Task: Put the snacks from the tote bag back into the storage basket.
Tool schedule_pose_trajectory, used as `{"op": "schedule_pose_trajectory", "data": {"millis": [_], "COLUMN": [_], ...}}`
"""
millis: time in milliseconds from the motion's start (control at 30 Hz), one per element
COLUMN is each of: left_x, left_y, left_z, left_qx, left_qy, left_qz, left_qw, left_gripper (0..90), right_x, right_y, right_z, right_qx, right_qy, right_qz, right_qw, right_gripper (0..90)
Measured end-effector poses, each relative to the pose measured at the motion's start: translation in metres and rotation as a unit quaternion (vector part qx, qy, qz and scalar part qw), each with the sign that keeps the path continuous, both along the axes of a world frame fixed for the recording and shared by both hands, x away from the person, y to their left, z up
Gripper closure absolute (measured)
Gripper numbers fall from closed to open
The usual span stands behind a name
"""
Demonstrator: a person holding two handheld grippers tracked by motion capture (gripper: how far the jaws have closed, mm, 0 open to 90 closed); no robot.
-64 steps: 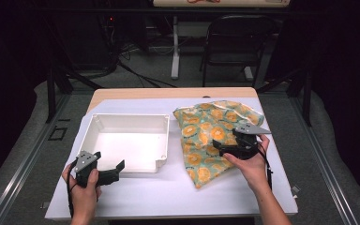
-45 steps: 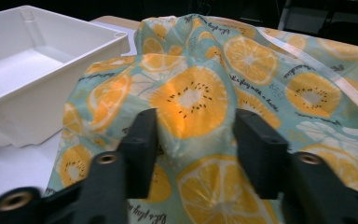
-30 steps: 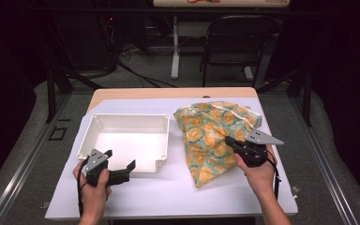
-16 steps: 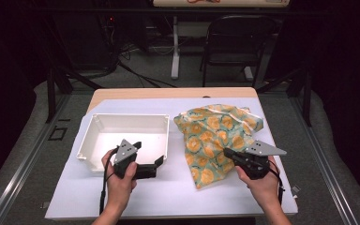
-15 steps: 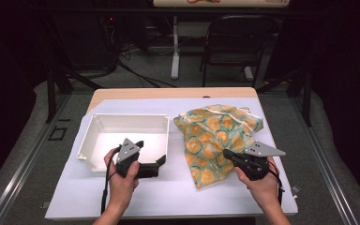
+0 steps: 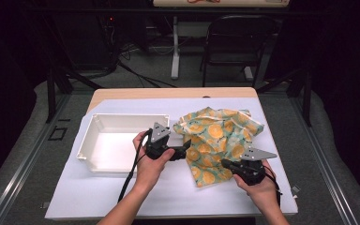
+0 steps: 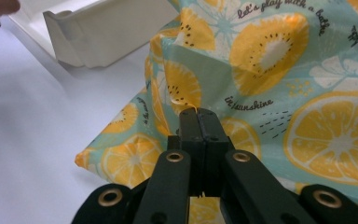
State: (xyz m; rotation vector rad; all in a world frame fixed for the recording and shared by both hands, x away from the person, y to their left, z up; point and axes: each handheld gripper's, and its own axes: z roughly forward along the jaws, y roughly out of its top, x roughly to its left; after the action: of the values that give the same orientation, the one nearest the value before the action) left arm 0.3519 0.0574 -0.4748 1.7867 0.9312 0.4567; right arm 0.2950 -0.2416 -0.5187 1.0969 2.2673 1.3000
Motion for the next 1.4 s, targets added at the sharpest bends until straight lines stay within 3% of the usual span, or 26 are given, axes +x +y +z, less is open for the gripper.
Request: {"op": "schedule_pose_trajectory", "data": {"millis": [200,400,467,500,567,600,633,733,833,900,933,1033,1200,1400], "left_x": [0.026,0.050,0.053,0.053,0.052,0.052,0.051,0.048,0.037,0.029,0.026,0.016,0.002,-0.010], "left_y": [-0.010,-0.022,-0.025,-0.026,-0.027,-0.028,-0.028,-0.027,-0.029,-0.032,-0.033,-0.034,-0.035,-0.034], "left_z": [-0.001,-0.002,-0.004,-0.006,-0.007,-0.007,-0.007,-0.003,0.002,0.006,0.007,0.011,0.013,0.008], "left_qx": [-0.001,-0.005,0.002,-0.002,0.010,0.010,0.009,-0.007,-0.013,-0.013,-0.010,-0.011,-0.024,-0.022], "left_qy": [0.018,0.057,0.067,0.071,0.072,0.075,0.080,0.088,0.074,0.063,0.059,0.047,0.040,0.042], "left_qz": [0.007,-0.014,-0.025,-0.030,-0.036,-0.036,-0.042,-0.070,-0.092,-0.104,-0.109,-0.120,-0.131,-0.142], "left_qw": [0.9998,0.9983,0.9975,0.9970,0.9967,0.9965,0.9959,0.9936,0.9929,0.9925,0.9922,0.9916,0.9903,0.9887], "left_gripper": [8.4,12.7,20.1,30.3,52.8,71.5,71.5,88.1,89.4,89.4,89.5,89.5,89.5,89.5], "right_x": [0.004,0.004,0.005,0.005,0.005,0.006,0.006,0.006,0.006,0.006,0.005,0.002,-0.008,-0.016], "right_y": [-0.002,0.000,0.000,0.000,-0.001,-0.002,-0.002,-0.003,-0.004,-0.006,-0.008,-0.008,-0.010,-0.025], "right_z": [-0.004,-0.006,-0.008,-0.008,-0.009,-0.009,-0.009,-0.009,-0.008,-0.008,-0.006,-0.002,0.014,0.030], "right_qx": [-0.004,-0.017,-0.018,-0.016,-0.017,-0.017,-0.017,-0.016,-0.014,-0.008,-0.003,-0.005,0.001,0.025], "right_qy": [0.010,0.012,0.011,0.013,0.013,0.015,0.015,0.013,0.010,0.010,0.004,-0.004,-0.036,-0.071], "right_qz": [0.002,0.009,0.008,0.008,0.006,0.005,0.005,0.004,-0.001,-0.003,-0.009,-0.014,-0.012,-0.036], "right_qw": [0.9999,0.9997,0.9997,0.9998,0.9998,0.9997,0.9997,0.9998,0.9998,0.9999,0.9999,0.9999,0.9993,0.9965], "right_gripper": [90.0,90.0,90.0,90.0,90.0,90.0,90.0,90.0,88.9,84.4,77.7,74.8,63.1,58.6]}}
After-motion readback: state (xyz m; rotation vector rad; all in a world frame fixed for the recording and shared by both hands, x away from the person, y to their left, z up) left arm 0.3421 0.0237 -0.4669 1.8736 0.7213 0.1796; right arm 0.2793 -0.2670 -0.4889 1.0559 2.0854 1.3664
